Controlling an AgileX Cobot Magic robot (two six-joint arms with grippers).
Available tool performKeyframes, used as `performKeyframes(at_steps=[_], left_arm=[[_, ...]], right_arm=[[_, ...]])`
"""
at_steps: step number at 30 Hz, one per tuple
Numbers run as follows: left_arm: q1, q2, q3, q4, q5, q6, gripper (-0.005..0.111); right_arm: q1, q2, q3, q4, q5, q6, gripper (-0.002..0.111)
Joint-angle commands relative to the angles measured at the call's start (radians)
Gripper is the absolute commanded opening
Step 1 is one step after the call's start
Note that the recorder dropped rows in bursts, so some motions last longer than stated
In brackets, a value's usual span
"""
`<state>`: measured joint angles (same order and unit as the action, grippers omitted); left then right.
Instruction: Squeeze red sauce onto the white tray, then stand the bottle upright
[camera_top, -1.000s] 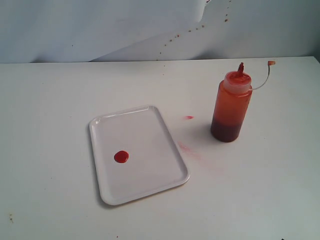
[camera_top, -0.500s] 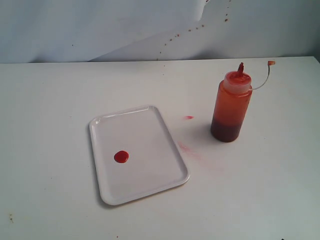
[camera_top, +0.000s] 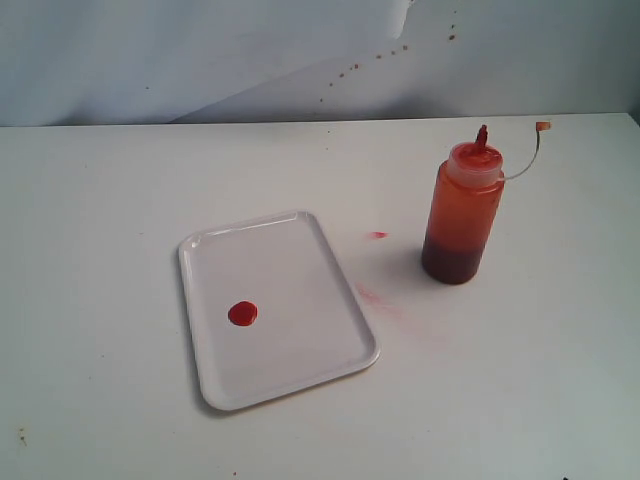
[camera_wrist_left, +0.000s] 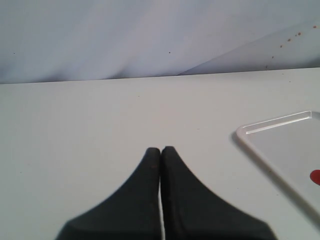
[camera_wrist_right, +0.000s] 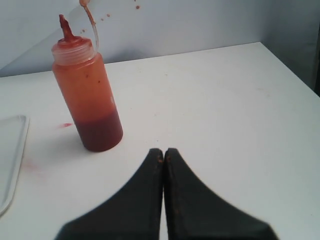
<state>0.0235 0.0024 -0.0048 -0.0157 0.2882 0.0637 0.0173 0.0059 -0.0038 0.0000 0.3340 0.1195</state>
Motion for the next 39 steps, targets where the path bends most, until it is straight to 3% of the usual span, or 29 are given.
performKeyframes(at_steps=[1, 20, 39], left_arm=[[0.001, -0.002, 0.005, 0.0, -0.004, -0.003, 0.001], [0.001, -0.002, 0.005, 0.0, -0.004, -0.003, 0.001], [0.001, -0.002, 0.005, 0.0, -0.004, -0.003, 0.001]], right_arm=[[-0.006, -0.006, 0.004, 0.008, -0.001, 0.002, 0.0], [-0.006, -0.006, 0.004, 0.009, -0.003, -0.12, 0.0], [-0.006, -0.006, 0.004, 0.009, 0.0, -0.12, 0.0]])
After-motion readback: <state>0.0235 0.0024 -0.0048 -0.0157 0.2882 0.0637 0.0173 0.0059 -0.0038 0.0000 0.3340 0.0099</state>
